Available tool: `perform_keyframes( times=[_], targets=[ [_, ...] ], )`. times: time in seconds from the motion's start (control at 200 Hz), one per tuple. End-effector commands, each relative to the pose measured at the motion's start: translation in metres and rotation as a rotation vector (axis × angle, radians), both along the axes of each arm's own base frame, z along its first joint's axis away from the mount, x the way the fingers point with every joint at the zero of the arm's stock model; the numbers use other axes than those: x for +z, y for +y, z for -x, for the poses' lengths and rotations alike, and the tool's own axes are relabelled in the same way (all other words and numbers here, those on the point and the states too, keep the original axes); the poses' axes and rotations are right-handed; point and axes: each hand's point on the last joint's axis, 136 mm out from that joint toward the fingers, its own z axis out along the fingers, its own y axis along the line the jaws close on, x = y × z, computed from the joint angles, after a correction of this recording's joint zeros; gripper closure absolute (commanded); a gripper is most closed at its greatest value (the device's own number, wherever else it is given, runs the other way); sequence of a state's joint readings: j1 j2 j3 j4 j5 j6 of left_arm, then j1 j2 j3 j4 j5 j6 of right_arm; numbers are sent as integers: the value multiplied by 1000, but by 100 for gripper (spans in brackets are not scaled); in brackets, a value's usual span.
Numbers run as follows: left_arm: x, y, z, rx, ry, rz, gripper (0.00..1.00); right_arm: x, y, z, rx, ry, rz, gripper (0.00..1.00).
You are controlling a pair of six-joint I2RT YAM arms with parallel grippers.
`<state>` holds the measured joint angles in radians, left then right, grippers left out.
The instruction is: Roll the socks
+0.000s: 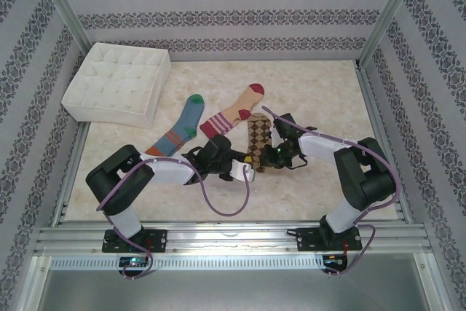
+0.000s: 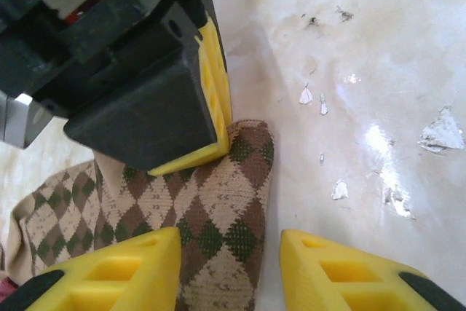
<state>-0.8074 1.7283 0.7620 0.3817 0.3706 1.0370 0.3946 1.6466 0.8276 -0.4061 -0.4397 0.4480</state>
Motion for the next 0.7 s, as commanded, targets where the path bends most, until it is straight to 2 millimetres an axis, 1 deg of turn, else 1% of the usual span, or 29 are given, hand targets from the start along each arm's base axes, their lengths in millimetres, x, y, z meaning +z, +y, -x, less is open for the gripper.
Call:
perform_keyframes(
  times=[0.0, 0.085, 0.165, 0.25, 0.285, 0.34, 0.405, 0.455, 0.53, 0.575, 0.695],
  targets=[
    [-10, -6, -14, -17, -72, -55, 56, -40, -33, 44, 12, 184, 172, 82],
    [-27, -4, -20, -3, -61, -115, 56, -38, -34, 45, 16, 185, 176, 82],
    [-33, -4, -21, -7, -57, -136, 57, -37, -35, 45, 23, 186, 181, 82],
    [-36, -4, -18, -19, -42, -140, 62, -38, -36, 47, 25, 191, 185, 82],
    [-37, -4, -17, -20, -33, -141, 66, -37, -36, 47, 27, 192, 184, 82],
    [-40, -3, -15, -20, -10, -154, 76, -38, -37, 47, 28, 194, 181, 82],
    [-42, -1, -10, -17, 43, -177, 90, -36, -36, 47, 33, 188, 174, 81],
    [-43, 2, -4, -18, 102, -202, 100, -32, -34, 44, 40, 166, 153, 78],
    [-41, 3, 6, -19, 194, -212, 100, -23, -29, 38, 36, 124, 104, 72],
    [-41, 4, 14, -25, 272, -221, 100, -17, -28, 34, 13, 94, 63, 66],
    [-42, 7, 36, -27, 502, -265, 100, 2, -24, 21, -65, 14, -69, 64]
  ],
)
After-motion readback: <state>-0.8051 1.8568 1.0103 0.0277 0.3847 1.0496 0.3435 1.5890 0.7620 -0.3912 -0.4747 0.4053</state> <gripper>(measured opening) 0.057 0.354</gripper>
